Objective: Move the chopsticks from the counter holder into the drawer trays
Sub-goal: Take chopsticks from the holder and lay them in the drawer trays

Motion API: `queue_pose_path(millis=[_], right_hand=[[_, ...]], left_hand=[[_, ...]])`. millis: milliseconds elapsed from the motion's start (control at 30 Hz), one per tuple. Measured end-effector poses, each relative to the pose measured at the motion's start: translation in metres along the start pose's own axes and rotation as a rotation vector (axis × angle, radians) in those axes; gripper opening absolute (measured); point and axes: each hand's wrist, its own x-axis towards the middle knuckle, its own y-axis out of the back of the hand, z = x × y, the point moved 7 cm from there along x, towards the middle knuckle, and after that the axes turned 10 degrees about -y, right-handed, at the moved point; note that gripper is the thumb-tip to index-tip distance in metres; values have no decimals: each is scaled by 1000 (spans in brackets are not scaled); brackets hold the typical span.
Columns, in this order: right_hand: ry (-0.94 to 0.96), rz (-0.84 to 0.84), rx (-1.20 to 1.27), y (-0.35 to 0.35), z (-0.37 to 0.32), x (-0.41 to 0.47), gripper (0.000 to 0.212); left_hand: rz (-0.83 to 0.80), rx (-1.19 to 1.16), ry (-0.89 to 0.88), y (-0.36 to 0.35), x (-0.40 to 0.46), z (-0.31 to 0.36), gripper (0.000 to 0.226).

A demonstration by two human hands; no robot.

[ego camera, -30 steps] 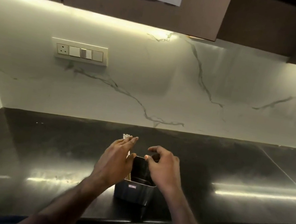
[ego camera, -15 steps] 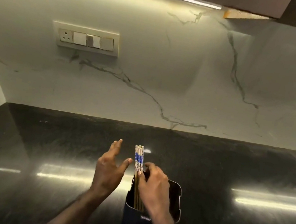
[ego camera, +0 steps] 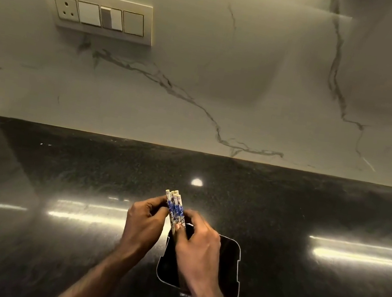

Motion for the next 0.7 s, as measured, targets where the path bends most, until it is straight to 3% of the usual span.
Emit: queue_pose_path(millis=[233,400,700], right_hand=[[-81,2,99,1,11,3,29],[-104,33,112,2,11,2,24],[-104,90,89,10,7,2,25]], left_hand=[[8,-188,61,1,2,7,26],[-8,-222,52,0,2,12,18],[-42,-203,89,-2,1,11,25]])
